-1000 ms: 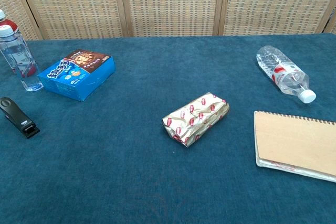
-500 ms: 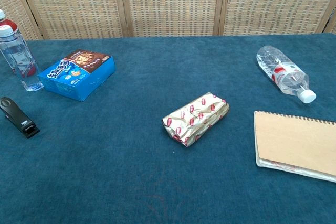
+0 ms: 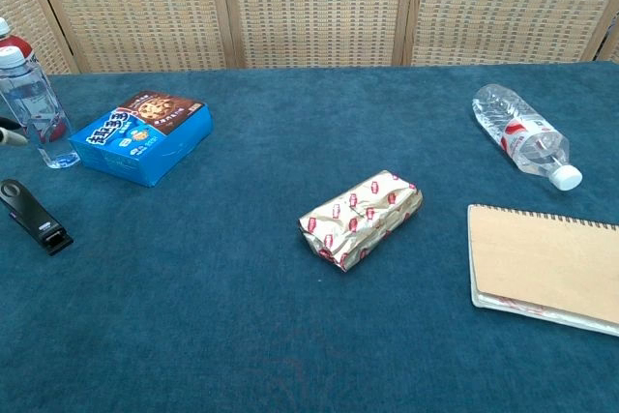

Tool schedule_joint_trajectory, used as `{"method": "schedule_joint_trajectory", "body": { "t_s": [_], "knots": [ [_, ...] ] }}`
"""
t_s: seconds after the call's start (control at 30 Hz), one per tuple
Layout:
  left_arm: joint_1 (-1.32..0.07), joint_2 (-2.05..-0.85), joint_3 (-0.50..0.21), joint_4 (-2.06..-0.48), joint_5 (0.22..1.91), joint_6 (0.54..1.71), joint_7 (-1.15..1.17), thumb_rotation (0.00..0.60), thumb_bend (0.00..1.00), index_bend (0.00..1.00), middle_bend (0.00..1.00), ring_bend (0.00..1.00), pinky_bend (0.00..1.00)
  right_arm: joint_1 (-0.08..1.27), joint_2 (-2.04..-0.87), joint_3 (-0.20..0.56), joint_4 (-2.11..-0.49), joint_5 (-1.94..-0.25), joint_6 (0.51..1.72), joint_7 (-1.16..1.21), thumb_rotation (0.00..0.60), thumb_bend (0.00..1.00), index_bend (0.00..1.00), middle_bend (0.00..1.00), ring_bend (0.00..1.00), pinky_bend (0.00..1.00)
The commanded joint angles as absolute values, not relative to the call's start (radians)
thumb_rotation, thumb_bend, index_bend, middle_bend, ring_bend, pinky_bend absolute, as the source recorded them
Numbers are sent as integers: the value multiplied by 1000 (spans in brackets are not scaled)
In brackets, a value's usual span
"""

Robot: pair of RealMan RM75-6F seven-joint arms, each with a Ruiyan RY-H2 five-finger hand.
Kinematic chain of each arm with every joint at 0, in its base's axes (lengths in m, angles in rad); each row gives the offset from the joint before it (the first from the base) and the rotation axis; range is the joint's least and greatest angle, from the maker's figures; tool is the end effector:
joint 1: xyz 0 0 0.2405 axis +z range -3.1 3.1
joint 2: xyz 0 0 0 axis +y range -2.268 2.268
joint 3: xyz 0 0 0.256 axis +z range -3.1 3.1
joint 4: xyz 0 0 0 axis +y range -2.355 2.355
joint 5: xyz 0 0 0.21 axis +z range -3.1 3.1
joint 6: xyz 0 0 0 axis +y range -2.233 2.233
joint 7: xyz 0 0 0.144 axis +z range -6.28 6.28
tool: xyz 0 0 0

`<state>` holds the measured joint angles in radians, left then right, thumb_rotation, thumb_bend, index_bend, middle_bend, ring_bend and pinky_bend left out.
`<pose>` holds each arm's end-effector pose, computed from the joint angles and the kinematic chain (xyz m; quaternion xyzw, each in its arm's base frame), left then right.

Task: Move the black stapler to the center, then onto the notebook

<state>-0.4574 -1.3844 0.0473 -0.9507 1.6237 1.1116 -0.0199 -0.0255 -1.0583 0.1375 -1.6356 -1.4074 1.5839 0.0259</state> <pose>-0.3477 0.3027 0.0878 -0.7979 -0.2332 -0.2251 0.5082 -0.3280 -0.1611 0.2073 0.5094 -0.3748 0.3933 0.6673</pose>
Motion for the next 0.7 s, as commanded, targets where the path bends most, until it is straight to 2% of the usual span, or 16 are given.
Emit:
{"method": "schedule_joint_trajectory", "body": {
  "t_s": [0.03,0.23,0.33,0.4,0.5,0.57,0.7],
  "knots": [
    [-501,-1475,77,-827,1681,1097,-126,600,91,158,101,24,108,-22,-1061,139,-1635,-1402,1577,22,600,0,0,0,0,0],
    [-525,-1551,97,-712,1711,1100,-205,600,112,218,151,81,174,-17,-1065,138,-1633,-1394,1564,12,600,0,0,0,0,0],
    [-535,-1576,99,-679,1714,1100,-228,600,122,285,217,146,234,-16,-1066,138,-1632,-1391,1561,12,600,0,0,0,0,0],
    [-540,-1590,97,-666,1715,1104,-243,600,131,365,296,218,295,-16,-1066,138,-1632,-1389,1559,12,600,0,0,0,0,0],
    [-547,-1614,97,-635,1720,1119,-260,600,163,545,467,373,422,-15,-1066,138,-1631,-1388,1556,13,600,0,0,0,0,0],
    [-548,-1627,96,-618,1720,1131,-264,600,191,621,538,443,481,-14,-1066,138,-1631,-1386,1554,14,600,0,0,0,0,0],
    [-544,-1639,91,-596,1717,1166,-264,600,244,692,597,502,547,-13,-1065,138,-1631,-1385,1551,16,600,0,0,0,0,0]
  ]
}}
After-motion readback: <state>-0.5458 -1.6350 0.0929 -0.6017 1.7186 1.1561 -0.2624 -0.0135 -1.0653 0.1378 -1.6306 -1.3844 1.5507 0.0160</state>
